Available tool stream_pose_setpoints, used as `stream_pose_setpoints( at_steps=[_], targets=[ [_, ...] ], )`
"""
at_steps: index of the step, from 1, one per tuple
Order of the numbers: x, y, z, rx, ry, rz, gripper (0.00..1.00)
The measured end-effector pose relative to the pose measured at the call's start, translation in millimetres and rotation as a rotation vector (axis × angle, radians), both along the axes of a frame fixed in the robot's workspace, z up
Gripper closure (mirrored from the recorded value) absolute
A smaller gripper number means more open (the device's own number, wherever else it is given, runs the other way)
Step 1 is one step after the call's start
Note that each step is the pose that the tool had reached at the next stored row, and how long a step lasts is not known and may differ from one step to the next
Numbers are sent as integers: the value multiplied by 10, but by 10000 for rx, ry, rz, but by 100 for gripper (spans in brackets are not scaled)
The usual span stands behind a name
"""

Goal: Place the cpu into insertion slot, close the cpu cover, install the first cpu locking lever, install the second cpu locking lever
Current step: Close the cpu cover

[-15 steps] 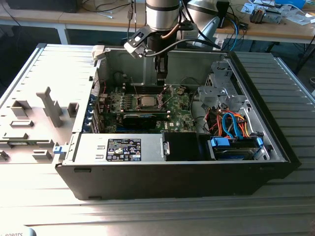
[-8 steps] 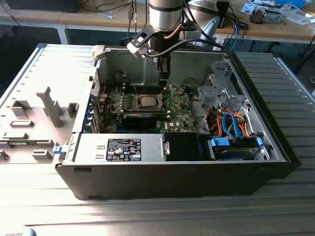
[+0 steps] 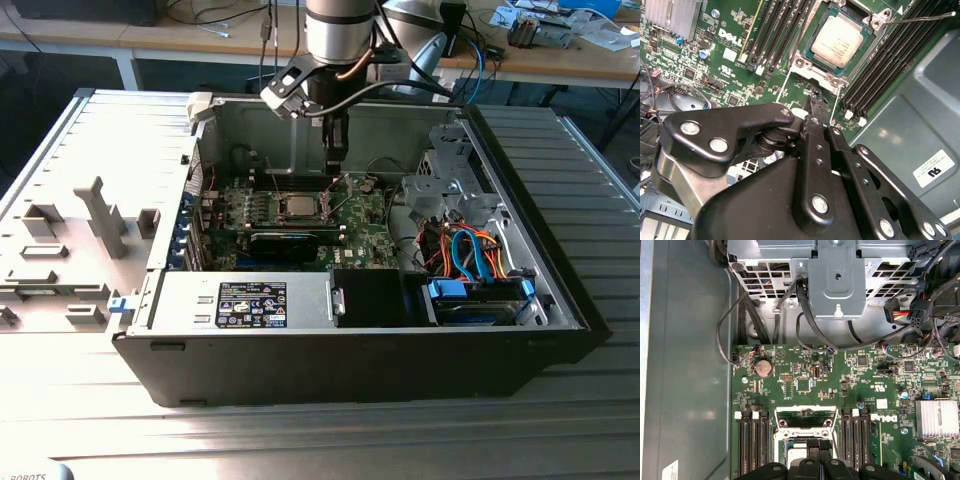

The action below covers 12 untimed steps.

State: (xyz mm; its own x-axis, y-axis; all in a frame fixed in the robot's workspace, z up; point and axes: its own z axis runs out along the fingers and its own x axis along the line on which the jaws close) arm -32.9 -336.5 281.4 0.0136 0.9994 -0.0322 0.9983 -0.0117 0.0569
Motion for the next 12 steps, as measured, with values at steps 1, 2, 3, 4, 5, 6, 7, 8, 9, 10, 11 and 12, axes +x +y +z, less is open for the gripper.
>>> stream_pose_setpoints(
  at_steps=[1,2,3,4,5,6,7,8,9,10,11,12],
  targets=[
    [6,0,-1,0,1,0,89],
    [10,0,-2,0,1,0,89],
    [16,0,-5,0,2,0,89],
    [22,0,-8,1,2,0,89],
    [27,1,-9,1,2,0,89],
    [32,1,-10,0,2,0,89],
    [37,1,-12,0,3,0,89],
    [40,1,-13,-1,3,0,89],
    [44,1,-15,-1,4,-1,89],
    [46,1,-16,0,4,-1,89],
    [48,1,-17,0,3,0,89],
    [50,1,-19,1,3,0,89]
  ],
)
